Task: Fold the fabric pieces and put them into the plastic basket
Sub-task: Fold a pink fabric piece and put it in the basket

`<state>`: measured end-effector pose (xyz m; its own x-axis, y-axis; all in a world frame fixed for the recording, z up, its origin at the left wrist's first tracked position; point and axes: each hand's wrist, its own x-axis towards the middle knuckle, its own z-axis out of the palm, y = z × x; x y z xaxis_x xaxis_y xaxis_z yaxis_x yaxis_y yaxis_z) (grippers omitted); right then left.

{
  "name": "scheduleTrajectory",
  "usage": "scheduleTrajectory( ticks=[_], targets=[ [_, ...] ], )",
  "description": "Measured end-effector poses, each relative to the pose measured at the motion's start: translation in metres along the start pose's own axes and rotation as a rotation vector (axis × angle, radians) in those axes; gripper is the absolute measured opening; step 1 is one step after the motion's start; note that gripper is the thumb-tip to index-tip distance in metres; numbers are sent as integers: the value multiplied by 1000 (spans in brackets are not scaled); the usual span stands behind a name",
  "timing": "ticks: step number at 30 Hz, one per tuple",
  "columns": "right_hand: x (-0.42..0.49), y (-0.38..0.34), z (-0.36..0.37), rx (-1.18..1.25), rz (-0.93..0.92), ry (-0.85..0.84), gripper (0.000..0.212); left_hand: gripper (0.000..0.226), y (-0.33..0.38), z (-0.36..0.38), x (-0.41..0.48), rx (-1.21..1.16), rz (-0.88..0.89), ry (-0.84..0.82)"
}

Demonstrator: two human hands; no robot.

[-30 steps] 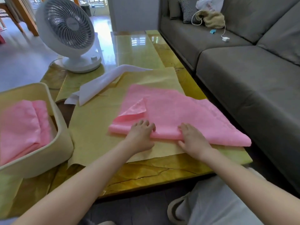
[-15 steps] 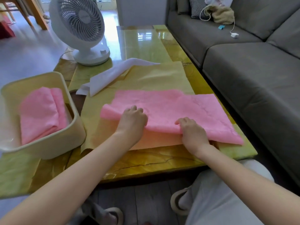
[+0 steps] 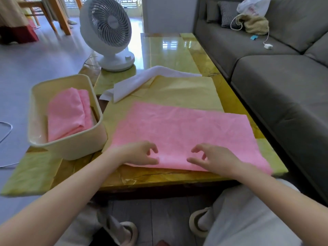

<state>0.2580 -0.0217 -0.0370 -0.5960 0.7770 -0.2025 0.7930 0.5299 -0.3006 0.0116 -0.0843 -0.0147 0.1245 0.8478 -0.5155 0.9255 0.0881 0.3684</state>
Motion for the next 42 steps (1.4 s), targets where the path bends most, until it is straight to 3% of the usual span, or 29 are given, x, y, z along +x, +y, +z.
scheduleTrajectory(
  ticks=[4,8,15,24,29,33,36,42],
  targets=[
    [31,30,-22,33,106,90,41,34,4,-19,40,10,1,318],
    [66,62,-38,9,236,101,40,39,2,-33,90,59,-37,406],
    [103,83,-39,-14,287,33,51,56,-9,-41,132,190,-177,357],
    [123,97,-39,18,289,12,41,30,-21,-52,143,106,-146,348],
    [131,96,-43,-20,240,34,20,24,-19,-56,141,156,-117,298],
    [131,94,-48,-84,220,24,41,18,-12,-64,141,126,-96,304],
    [133,99,-47,-219,232,-6,41,20,-9,-71,142,83,-93,316],
    [131,102,-57,-126,244,7,27,30,-6,-78,154,87,-66,405]
  ],
)
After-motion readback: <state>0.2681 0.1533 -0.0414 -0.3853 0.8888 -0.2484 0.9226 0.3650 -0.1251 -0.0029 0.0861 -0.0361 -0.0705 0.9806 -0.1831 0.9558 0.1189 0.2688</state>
